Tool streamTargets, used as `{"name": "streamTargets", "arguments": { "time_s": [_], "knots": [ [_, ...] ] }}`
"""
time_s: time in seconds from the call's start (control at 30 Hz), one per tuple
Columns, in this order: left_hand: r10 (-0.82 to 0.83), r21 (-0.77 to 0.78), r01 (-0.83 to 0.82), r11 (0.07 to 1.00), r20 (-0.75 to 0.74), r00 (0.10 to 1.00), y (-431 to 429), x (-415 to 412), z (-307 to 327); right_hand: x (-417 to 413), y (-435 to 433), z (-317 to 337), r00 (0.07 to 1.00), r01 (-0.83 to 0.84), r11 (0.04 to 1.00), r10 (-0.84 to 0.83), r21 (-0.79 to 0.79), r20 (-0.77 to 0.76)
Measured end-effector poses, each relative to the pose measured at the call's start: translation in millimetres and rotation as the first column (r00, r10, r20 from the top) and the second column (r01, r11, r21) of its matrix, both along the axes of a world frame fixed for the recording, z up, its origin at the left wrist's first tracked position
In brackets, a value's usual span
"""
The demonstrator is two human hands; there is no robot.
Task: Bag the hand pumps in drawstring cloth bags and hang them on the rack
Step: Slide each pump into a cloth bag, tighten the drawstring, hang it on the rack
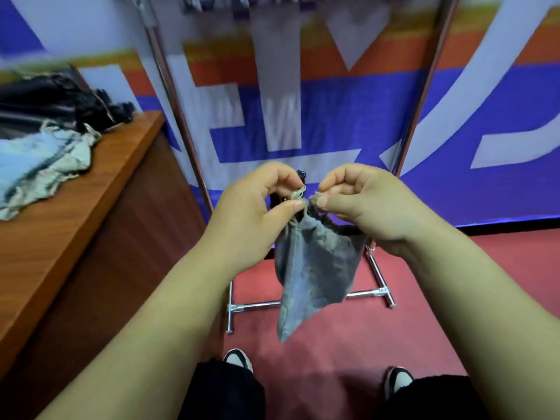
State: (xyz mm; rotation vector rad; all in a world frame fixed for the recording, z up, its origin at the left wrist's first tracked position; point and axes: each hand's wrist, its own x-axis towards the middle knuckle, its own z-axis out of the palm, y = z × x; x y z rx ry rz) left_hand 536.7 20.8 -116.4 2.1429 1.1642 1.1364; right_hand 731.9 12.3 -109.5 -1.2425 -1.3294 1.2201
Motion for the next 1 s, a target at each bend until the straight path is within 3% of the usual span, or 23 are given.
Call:
{"name": "streamTargets", "arguments": {
  "time_s": [0.27, 0.43, 0.63, 0.7, 0.8, 0.9, 1.0],
  "knots": [
    [0.031, 0.122, -0.042, 0.992, 0.091, 0.995, -40.2, -4.7, 64.1, -17.2, -51.6, 63.1, 0.991, -0.058, 0.998, 0.062, 0.039, -0.116],
    [0.046, 0.132, -0.066, 0.989, 0.152, 0.987, -59.2, -4.5, 83.1, -29.9, -69.0, 74.6, 0.998, -0.004, 0.989, 0.014, 0.151, -0.067],
    [0.053, 0.175, -0.056, 0.983, 0.024, 0.998, -58.6, -20.8, 101.2, -27.8, -74.0, 96.3, 0.998, -0.053, 0.97, 0.045, 0.238, 0.041],
    [0.027, 0.111, -0.023, 0.994, -0.032, 0.999, -52.4, -26.8, 106.3, -25.5, -72.8, 106.7, 0.992, -0.086, 0.964, 0.059, 0.25, 0.114],
    [-0.03, -0.028, 0.031, 0.999, 0.04, 0.999, -48.3, -27.0, 110.3, -23.9, -68.4, 120.5, 0.984, -0.109, 0.961, 0.068, 0.256, 0.165],
    [0.022, -0.015, -0.022, 1.0, 0.013, 1.0, -45.8, -29.8, 116.1, -24.4, -63.3, 125.8, 0.987, -0.099, 0.959, 0.062, 0.265, 0.146],
    [0.068, -0.011, -0.069, 0.998, -0.073, 0.995, -45.3, -33.8, 123.2, -28.1, -60.9, 128.5, 0.997, -0.078, 0.962, 0.072, 0.26, 0.03]
  ]
}}
